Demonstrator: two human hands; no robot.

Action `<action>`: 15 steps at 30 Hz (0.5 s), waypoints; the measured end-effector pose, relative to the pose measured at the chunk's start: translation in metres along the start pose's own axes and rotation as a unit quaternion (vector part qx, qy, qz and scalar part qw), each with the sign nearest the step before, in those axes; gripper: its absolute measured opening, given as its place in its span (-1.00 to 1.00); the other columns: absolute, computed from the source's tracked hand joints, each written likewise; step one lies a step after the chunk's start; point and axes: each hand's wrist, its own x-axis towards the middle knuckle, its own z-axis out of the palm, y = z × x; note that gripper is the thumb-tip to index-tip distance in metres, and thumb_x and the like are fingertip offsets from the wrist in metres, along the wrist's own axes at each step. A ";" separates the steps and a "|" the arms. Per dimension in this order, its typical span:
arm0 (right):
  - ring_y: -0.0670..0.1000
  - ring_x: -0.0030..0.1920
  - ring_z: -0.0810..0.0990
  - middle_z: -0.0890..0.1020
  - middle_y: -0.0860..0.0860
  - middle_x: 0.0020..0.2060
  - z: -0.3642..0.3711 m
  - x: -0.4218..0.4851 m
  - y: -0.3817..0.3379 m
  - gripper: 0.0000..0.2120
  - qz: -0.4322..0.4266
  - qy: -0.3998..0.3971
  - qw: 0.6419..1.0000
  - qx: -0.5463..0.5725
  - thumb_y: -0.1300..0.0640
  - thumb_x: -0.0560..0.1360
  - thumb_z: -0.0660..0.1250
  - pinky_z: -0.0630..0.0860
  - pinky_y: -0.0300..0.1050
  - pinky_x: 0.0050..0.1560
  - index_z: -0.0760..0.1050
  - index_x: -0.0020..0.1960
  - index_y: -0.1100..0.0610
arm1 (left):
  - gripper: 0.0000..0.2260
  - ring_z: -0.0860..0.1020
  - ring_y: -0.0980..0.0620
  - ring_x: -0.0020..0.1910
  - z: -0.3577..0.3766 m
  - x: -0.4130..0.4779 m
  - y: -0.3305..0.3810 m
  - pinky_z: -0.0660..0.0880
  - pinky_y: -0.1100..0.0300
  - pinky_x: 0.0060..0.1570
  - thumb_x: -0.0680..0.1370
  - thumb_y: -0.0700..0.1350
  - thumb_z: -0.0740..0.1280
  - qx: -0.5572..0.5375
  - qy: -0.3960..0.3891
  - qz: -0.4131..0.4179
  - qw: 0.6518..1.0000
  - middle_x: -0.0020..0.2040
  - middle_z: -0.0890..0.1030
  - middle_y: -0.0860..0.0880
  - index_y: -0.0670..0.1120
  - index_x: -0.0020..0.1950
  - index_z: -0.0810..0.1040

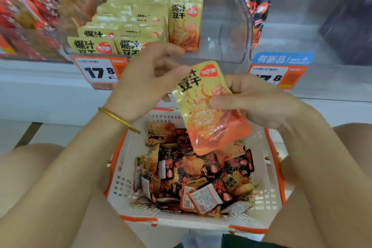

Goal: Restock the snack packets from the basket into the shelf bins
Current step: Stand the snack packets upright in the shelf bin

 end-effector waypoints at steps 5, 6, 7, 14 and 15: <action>0.01 -0.23 0.67 0.69 0.07 -0.23 -0.014 0.044 -0.069 -0.89 -0.055 0.125 0.991 -0.014 0.21 0.34 0.38 0.65 -0.13 -0.17 0.58 -0.13 0.18 | -0.74 0.48 -0.01 0.09 -0.021 0.032 -0.016 0.36 0.20 0.10 0.57 -0.10 0.20 0.222 0.237 0.151 0.934 0.08 0.50 -0.01 -0.19 0.19 0.48; 0.08 -0.12 0.67 0.68 0.10 -0.14 -0.019 0.059 -0.076 -0.92 -0.067 0.159 0.985 -0.028 0.27 0.41 0.37 0.64 -0.05 -0.08 0.57 -0.10 0.18 | -0.71 0.46 -0.09 0.16 -0.022 0.040 -0.022 0.31 0.15 0.16 0.56 -0.08 0.18 0.289 0.216 0.152 0.920 0.14 0.51 -0.08 -0.20 0.20 0.48; 0.12 -0.04 0.65 0.67 0.13 -0.07 -0.025 0.077 -0.080 -0.92 -0.076 0.199 0.975 -0.062 0.31 0.45 0.35 0.62 0.00 0.00 0.57 -0.08 0.18 | -0.67 0.44 -0.15 0.21 -0.022 0.046 -0.027 0.29 0.08 0.22 0.56 -0.05 0.16 0.340 0.191 0.145 0.909 0.21 0.51 -0.14 -0.20 0.22 0.48; 0.09 0.17 0.57 0.60 0.11 0.14 -0.066 0.201 -0.052 -0.56 0.062 0.372 0.848 -0.372 0.15 0.35 0.51 0.50 -0.04 0.20 0.54 0.19 0.22 | -0.59 0.36 -0.16 0.37 -0.004 0.057 -0.048 0.09 -0.26 0.38 0.57 0.06 0.06 0.475 0.151 0.132 0.857 0.35 0.45 -0.16 -0.15 0.23 0.50; 0.08 0.20 0.55 0.59 0.09 0.17 -0.069 0.211 -0.044 -0.55 0.092 0.374 0.835 -0.393 0.13 0.37 0.49 0.49 -0.08 0.21 0.52 0.22 0.20 | -0.59 0.36 -0.16 0.38 -0.004 0.058 -0.051 0.07 -0.27 0.39 0.57 0.05 0.05 0.480 0.153 0.138 0.853 0.35 0.45 -0.16 -0.15 0.22 0.51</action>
